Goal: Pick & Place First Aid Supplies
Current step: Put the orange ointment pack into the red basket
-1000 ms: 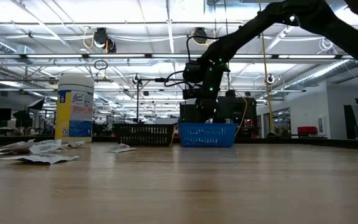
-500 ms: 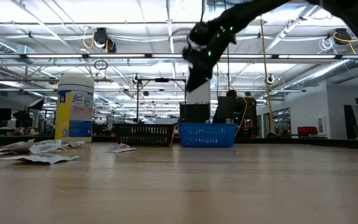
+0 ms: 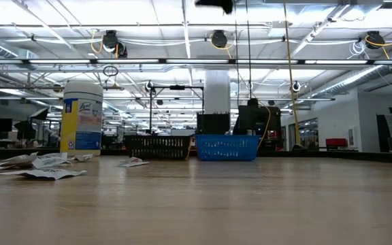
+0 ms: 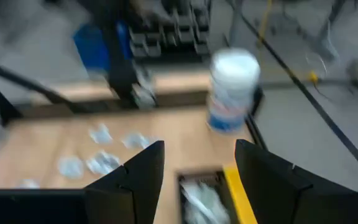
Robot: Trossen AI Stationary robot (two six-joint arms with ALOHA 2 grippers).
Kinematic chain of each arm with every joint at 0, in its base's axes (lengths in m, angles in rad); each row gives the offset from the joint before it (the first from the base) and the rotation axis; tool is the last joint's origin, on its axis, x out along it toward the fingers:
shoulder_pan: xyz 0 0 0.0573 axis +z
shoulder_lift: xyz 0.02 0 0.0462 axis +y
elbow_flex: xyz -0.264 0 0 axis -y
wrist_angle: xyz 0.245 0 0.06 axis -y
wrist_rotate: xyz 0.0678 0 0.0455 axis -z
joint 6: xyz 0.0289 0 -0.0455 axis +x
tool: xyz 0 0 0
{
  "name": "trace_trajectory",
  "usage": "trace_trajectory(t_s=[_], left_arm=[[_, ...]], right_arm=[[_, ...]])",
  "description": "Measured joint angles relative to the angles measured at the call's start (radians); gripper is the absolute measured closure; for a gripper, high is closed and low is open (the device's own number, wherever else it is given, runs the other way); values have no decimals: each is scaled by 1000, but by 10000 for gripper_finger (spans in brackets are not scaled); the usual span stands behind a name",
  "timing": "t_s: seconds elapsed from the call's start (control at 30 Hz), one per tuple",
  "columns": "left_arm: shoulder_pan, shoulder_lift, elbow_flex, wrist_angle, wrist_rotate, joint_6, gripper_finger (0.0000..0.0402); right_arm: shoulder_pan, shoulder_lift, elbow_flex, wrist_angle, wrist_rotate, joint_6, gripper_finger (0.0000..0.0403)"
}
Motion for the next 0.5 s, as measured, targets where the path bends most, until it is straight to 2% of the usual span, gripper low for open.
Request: trace_trajectory(t_s=[0.13,0.2,0.37,0.5], left_arm=[[-3,0,0,-1,0,-8,252],[-3,0,0,-25,-4,-67,252],[-3,1,1,-218,-49,-231,252],[-3,0,1,-386,-85,-380,252]], right_arm=[[65,-40,-25,111,3,107,211],[93,-51,-53,144,37,135,211],[137,-81,-113,148,181,109,211],[143,-90,-145,174,182,103,211]])
